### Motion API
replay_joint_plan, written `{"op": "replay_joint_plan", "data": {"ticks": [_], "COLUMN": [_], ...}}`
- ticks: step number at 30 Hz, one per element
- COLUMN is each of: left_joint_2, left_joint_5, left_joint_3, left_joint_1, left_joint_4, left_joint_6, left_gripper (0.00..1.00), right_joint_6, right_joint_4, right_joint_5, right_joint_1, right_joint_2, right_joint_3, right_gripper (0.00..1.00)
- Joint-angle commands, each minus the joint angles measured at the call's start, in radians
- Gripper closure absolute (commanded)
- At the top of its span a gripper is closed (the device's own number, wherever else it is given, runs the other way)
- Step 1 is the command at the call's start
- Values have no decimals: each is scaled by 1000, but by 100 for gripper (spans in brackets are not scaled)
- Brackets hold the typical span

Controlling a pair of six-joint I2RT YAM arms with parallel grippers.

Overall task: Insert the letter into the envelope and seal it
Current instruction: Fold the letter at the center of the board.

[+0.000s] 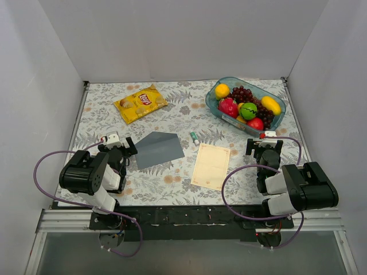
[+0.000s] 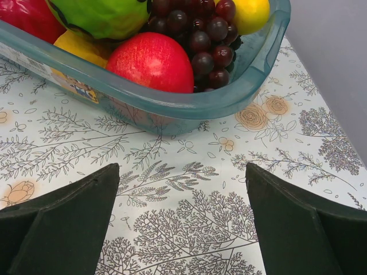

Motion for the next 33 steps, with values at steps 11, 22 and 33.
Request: {"op": "replay_joint_plan", "data": {"ticks": [11,22,33], "left_joint_2": [-31,-348,-420], "left_joint_5": [1,-6,-215], "left_joint_3": [19,43,348], "left_joint_1": [4,-5,-8], "left_joint_4": [127,-116,-746], "left_joint_6": [-3,-9,-224], "left_gripper": [2,2,2], "right_joint_6": [-21,17,322], "right_joint_4": [120,-368,-737], "right_joint_5": [-32,-65,-32], "right_joint_1": [-3,70,75], "right_joint_2": [-16,-301,-520], "right_joint_3": [1,137,258], "right_gripper": [2,2,2]}}
